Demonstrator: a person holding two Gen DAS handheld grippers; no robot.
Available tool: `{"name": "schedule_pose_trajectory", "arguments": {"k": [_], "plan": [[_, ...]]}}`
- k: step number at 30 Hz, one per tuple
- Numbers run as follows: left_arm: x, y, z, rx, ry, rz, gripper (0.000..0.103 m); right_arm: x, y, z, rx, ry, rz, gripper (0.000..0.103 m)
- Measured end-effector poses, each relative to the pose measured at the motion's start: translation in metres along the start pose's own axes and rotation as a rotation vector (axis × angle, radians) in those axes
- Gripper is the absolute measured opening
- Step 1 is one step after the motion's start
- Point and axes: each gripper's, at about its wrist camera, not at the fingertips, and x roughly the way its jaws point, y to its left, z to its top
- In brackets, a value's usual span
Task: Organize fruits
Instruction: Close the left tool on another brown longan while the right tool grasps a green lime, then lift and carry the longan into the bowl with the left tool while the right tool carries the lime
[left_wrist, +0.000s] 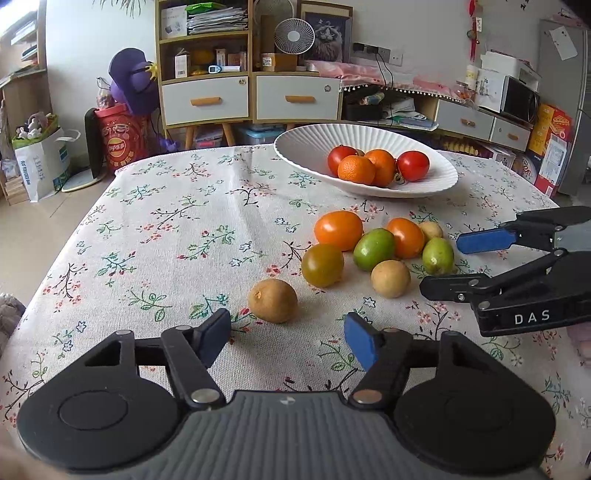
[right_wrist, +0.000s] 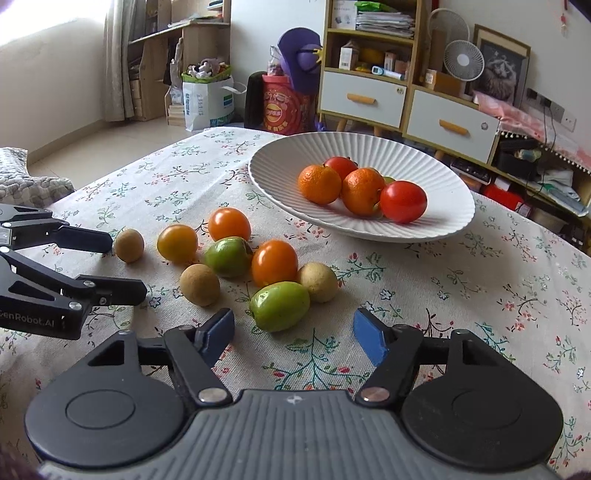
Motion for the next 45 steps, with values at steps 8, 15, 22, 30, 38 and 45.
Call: {"name": "schedule_pose_trajectory", "arguments": {"k": [8, 15, 22, 30, 38, 45], "plan": [[0.0013, 0.0008, 0.0023, -0.005, -0.003, 0.004, 0.042, 0.0019, 0.0000, 0.0039, 0.008, 0.000, 0.018, 0.049], [0.0012, 0.0028, 0.0030, -0.015, -0.006, 0.009, 0.037, 0.0028, -0.0005, 0.0048, 0.014, -0.001, 0.017, 0.046], [0.0015, 0.0037, 0.0036, -0.019, -0.010, 0.011, 0.031, 0.0021, -0.0013, 0.0057, 0.021, -0.001, 0.017, 0.042], [0.0010, 0.0060, 0.0049, -0.026, -0.011, 0.019, 0.024, 0.0017, -0.0025, 0.0076, 0.025, -0.001, 0.022, 0.037], [0.0023, 0.0061, 0.0063, -0.020, -0.012, 0.024, 0.021, 0.0024, -0.0030, 0.0092, 0.030, 0.003, 0.027, 0.032], [0.0020, 0.0060, 0.0066, -0.018, -0.011, 0.024, 0.020, 0.0023, -0.0023, 0.0095, 0.031, 0.003, 0.028, 0.031]]}}
